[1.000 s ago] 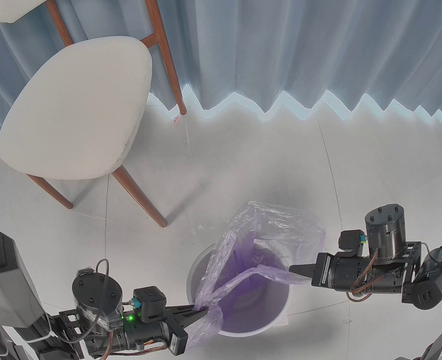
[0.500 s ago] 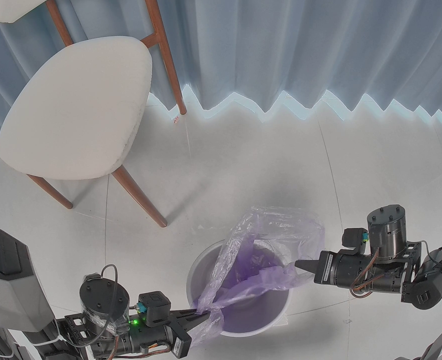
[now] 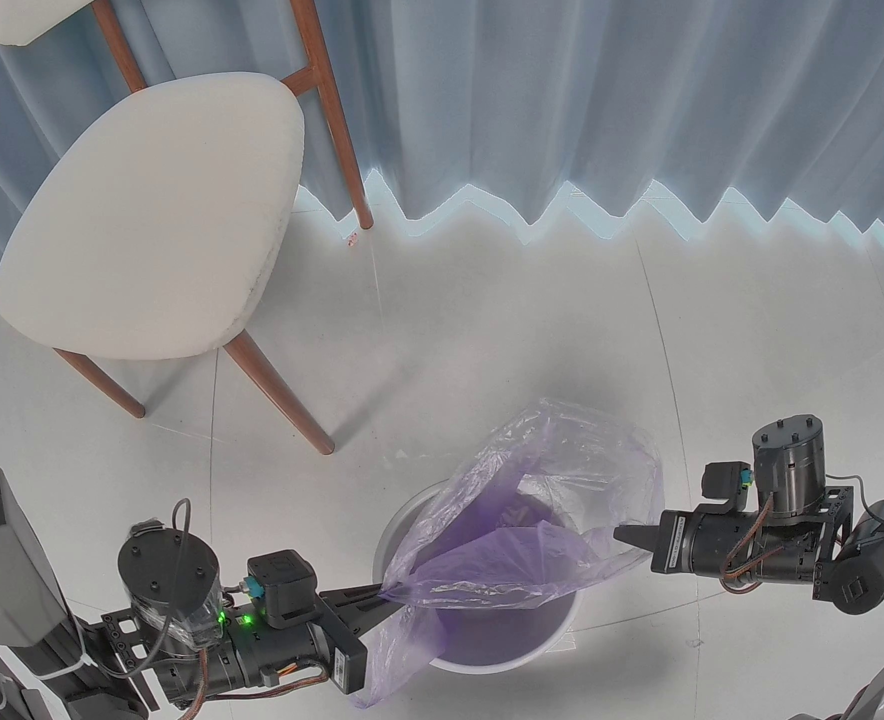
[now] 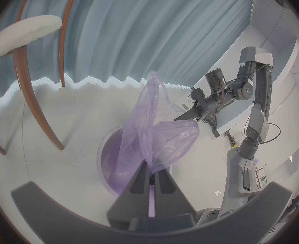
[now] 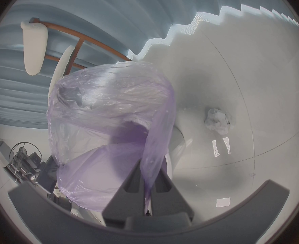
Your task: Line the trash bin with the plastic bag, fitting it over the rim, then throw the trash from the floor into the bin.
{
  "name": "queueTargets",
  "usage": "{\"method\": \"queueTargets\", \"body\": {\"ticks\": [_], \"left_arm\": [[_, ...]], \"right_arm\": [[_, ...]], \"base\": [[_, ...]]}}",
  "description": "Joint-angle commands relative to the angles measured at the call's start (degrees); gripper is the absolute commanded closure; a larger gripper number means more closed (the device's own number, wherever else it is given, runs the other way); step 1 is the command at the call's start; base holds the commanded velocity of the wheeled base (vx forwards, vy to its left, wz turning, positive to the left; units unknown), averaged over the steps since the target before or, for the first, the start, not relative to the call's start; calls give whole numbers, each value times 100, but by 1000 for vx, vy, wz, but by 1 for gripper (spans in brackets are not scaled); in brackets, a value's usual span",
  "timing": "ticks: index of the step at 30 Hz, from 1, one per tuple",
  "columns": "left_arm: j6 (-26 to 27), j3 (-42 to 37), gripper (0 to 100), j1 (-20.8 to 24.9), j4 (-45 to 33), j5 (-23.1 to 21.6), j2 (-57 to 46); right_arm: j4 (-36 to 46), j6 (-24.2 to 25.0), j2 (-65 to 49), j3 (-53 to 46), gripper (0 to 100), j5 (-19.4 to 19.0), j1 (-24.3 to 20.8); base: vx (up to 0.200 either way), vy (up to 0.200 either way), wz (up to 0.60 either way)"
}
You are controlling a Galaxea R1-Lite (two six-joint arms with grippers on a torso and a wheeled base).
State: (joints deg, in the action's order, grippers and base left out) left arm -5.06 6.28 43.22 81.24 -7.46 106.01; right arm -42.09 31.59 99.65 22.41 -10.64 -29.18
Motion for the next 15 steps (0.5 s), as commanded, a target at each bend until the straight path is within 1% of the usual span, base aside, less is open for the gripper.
{"method": "queueTargets", "body": {"ticks": [1,6,7,10,13,15], "left_arm": [[-4,14,100,3,15,-1,-142],[49,-127,100,64,24,8,34],[75,-144,0,73,32,8,51],[102,-92,0,47,76,-1,-1],[75,-74,0,-76,243,-54,-203],[66,-30,0,-173,191,-71,-362]], "right_arm": [[-71,5,143,-17,100,-8,62],[-220,5,178,-35,100,1,62],[-229,5,196,-35,100,1,62],[-238,-3,187,-43,100,10,62],[-238,-3,187,-43,100,10,62],[-238,-3,213,-43,100,10,62]], "base": [[0,0,0],[0,0,0],[0,0,0],[0,0,0],[0,0,0],[0,0,0]]}}
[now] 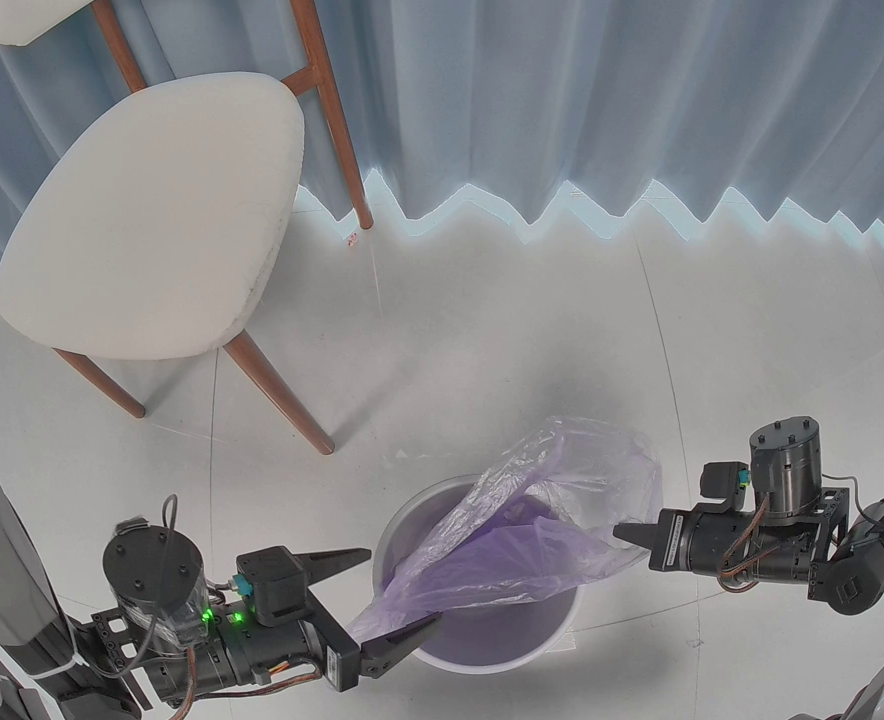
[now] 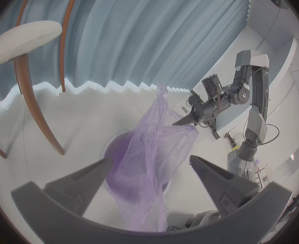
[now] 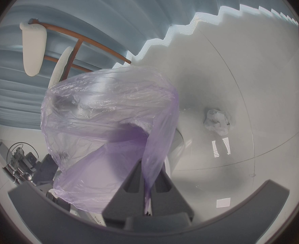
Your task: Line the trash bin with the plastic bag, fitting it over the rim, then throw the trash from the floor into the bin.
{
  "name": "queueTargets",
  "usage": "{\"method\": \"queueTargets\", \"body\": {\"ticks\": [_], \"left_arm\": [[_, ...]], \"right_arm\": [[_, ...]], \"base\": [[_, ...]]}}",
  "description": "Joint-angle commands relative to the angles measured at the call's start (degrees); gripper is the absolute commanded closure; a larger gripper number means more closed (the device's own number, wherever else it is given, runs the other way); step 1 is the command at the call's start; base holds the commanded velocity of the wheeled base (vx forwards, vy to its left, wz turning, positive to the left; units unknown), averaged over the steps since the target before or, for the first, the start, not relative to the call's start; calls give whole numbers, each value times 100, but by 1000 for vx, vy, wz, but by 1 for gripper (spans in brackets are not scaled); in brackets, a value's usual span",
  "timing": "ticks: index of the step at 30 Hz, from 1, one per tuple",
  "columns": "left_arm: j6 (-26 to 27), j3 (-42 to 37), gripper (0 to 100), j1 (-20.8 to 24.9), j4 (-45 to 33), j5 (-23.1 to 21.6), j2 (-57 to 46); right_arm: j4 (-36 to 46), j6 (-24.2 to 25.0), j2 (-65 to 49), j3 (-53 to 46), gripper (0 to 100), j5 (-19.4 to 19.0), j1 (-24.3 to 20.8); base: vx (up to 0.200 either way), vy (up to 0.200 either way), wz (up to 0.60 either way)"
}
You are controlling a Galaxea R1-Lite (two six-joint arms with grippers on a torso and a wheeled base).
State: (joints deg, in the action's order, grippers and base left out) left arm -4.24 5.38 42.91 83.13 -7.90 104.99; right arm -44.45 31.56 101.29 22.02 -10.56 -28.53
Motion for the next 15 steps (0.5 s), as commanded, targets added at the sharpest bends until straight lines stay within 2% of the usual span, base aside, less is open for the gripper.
{"method": "queueTargets", "body": {"ticks": [1,10,14,15], "left_arm": [[-15,122,0,-151,-51,-1,-242],[-147,376,0,-283,-51,52,145],[-481,693,0,-134,-42,122,277],[-578,833,0,-99,-42,298,356]], "right_arm": [[6,-1,57,-4,100,1,-4],[6,-1,49,-13,100,1,-4],[6,-10,66,-40,100,1,-21],[6,-10,66,-40,100,1,-30]], "base": [[0,0,0],[0,0,0],[0,0,0],[0,0,0]]}}
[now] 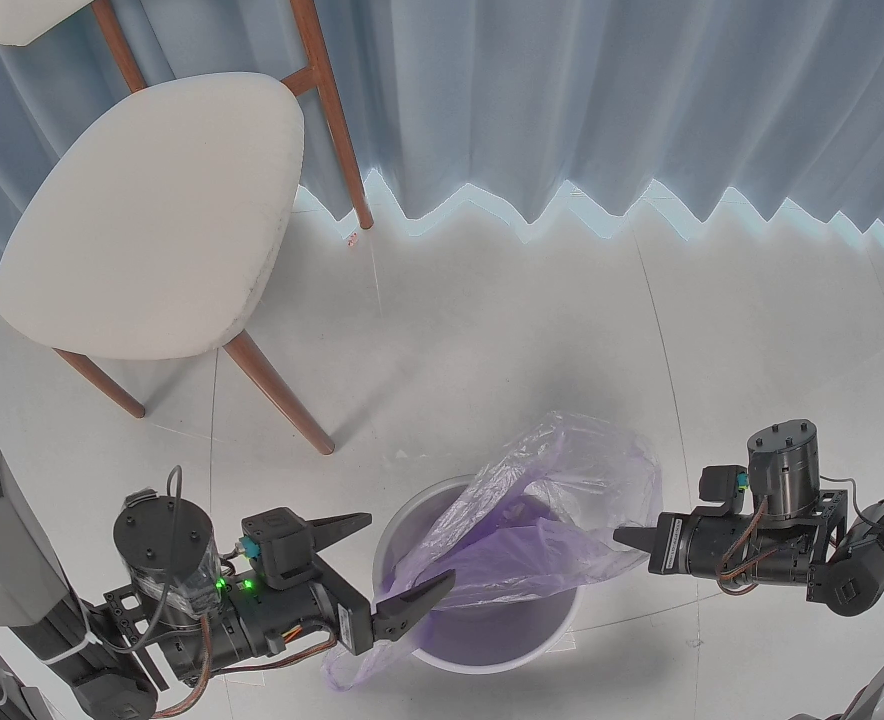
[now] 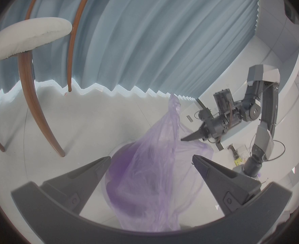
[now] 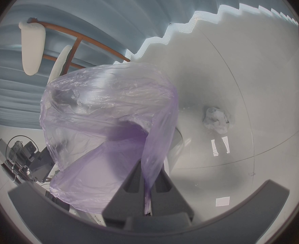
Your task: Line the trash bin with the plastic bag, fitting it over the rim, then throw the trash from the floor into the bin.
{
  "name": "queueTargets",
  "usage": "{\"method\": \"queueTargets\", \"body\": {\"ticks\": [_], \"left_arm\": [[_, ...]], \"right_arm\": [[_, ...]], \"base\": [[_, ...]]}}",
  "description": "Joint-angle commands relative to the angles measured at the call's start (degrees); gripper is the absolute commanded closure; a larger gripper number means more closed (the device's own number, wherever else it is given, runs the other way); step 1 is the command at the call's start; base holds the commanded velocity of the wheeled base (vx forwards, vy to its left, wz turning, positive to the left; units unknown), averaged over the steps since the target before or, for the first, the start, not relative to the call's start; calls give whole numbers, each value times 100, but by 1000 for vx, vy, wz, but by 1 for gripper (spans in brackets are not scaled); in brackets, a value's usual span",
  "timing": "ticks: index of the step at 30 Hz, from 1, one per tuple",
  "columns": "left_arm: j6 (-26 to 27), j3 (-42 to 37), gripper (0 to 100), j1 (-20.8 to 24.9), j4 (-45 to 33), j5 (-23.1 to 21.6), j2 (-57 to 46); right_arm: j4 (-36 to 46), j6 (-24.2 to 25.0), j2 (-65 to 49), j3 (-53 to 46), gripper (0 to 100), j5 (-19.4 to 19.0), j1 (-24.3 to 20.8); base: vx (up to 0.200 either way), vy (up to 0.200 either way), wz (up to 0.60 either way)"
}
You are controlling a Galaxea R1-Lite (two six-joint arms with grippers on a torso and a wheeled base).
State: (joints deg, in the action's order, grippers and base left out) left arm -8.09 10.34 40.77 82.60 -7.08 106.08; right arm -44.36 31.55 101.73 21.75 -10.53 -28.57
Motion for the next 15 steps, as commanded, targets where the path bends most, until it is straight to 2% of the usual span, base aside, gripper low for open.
{"method": "queueTargets", "body": {"ticks": [1,7,15], "left_arm": [[-245,443,0,125,19,365,334],[-254,469,0,248,195,612,818],[18,188,0,-34,362,717,1028]], "right_arm": [[-2,-8,13,-13,100,7,-34],[-11,-88,5,-39,100,25,-43],[-108,-70,-74,-30,100,25,10]], "base": [[0,0,0],[0,0,0],[0,0,0]]}}
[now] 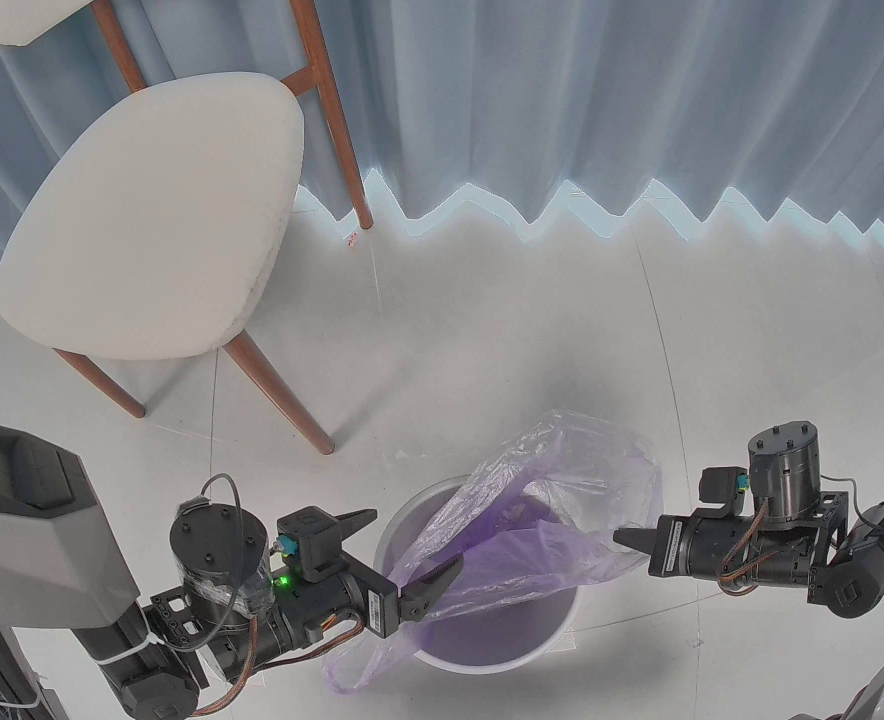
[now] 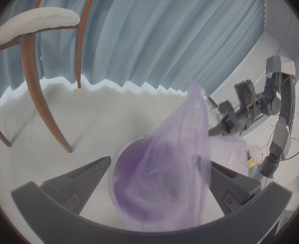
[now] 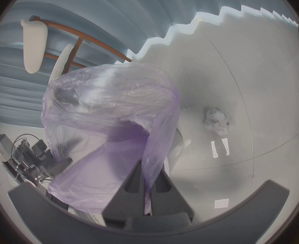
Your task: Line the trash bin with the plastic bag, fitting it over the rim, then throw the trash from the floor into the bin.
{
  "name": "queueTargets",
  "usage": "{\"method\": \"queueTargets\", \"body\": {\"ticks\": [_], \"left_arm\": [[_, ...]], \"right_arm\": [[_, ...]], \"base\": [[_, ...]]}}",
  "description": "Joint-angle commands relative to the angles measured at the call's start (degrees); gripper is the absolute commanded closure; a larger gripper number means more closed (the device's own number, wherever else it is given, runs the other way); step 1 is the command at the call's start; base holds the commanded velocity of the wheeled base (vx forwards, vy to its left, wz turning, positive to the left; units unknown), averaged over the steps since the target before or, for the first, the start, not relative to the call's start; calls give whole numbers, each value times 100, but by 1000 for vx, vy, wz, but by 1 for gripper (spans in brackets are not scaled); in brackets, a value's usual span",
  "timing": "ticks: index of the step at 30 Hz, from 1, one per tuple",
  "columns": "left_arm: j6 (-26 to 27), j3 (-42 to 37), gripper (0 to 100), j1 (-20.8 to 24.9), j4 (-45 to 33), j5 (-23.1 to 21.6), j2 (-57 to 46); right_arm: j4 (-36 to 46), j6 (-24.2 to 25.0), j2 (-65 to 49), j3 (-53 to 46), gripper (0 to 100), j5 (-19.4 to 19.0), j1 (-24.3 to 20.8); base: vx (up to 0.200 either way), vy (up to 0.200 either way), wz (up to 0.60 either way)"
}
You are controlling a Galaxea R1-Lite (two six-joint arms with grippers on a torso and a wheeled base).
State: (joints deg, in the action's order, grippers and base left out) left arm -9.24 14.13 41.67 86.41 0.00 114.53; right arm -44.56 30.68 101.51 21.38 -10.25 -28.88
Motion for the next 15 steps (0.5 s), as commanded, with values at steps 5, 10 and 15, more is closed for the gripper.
{"method": "queueTargets", "body": {"ticks": [5,10,15], "left_arm": [[151,-226,0,-229,-19,18,140],[151,-455,100,-273,34,0,140],[98,-1070,100,-379,219,-79,17]], "right_arm": [[-246,17,-61,-11,100,-3,128],[-238,8,-237,-38,100,23,128],[-238,34,-237,-29,100,14,119]], "base": [[0,0,0],[0,0,0],[0,0,0]]}}
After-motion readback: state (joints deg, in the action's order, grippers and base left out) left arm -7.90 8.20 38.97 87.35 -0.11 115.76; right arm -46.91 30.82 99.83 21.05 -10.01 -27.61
